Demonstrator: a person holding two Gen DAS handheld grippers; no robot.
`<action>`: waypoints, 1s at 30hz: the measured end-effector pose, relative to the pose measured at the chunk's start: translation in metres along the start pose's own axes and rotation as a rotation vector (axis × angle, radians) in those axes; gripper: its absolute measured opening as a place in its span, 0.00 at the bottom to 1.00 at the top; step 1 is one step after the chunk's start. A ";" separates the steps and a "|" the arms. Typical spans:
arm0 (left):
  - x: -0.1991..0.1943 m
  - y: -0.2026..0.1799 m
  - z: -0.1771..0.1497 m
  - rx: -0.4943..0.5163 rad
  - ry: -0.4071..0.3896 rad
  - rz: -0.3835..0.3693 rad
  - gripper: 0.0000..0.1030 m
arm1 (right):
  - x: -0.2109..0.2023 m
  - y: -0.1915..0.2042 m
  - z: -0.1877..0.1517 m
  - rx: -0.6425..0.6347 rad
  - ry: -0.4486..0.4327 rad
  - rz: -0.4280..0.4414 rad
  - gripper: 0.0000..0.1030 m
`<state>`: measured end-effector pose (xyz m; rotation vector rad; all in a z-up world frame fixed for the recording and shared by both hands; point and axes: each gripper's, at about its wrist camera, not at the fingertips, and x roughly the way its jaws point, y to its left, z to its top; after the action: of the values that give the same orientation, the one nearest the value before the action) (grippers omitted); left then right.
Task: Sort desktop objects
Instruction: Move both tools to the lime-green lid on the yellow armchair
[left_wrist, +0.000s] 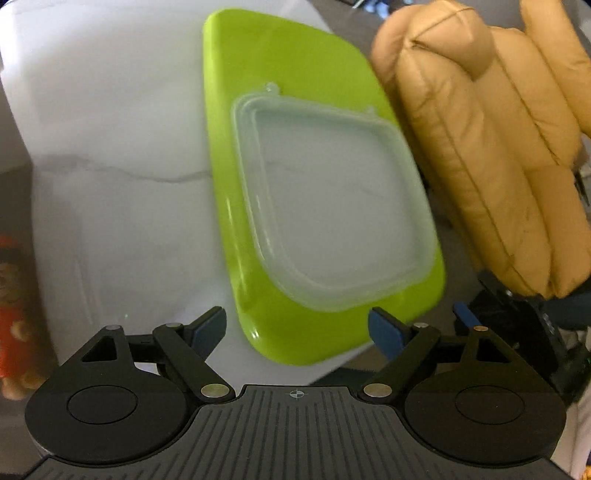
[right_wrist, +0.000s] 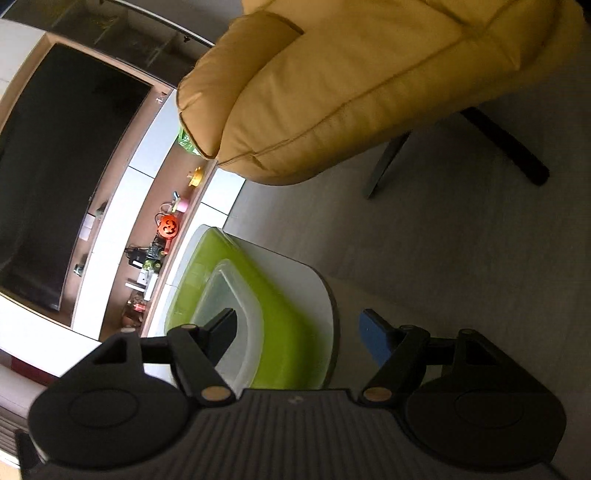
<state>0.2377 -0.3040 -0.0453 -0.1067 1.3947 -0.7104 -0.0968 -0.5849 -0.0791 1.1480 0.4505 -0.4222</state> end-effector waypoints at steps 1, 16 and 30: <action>0.005 -0.001 0.001 0.002 0.008 0.000 0.86 | 0.000 -0.004 0.001 0.009 0.000 0.006 0.74; 0.041 -0.062 -0.008 0.185 0.083 -0.036 0.87 | 0.023 -0.030 -0.001 0.036 0.036 -0.078 0.74; 0.047 -0.045 0.006 0.120 0.066 0.009 0.90 | 0.055 -0.024 0.013 0.005 -0.099 0.069 0.75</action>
<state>0.2262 -0.3656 -0.0631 0.0180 1.4104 -0.7943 -0.0621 -0.6107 -0.1230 1.1385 0.3228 -0.4179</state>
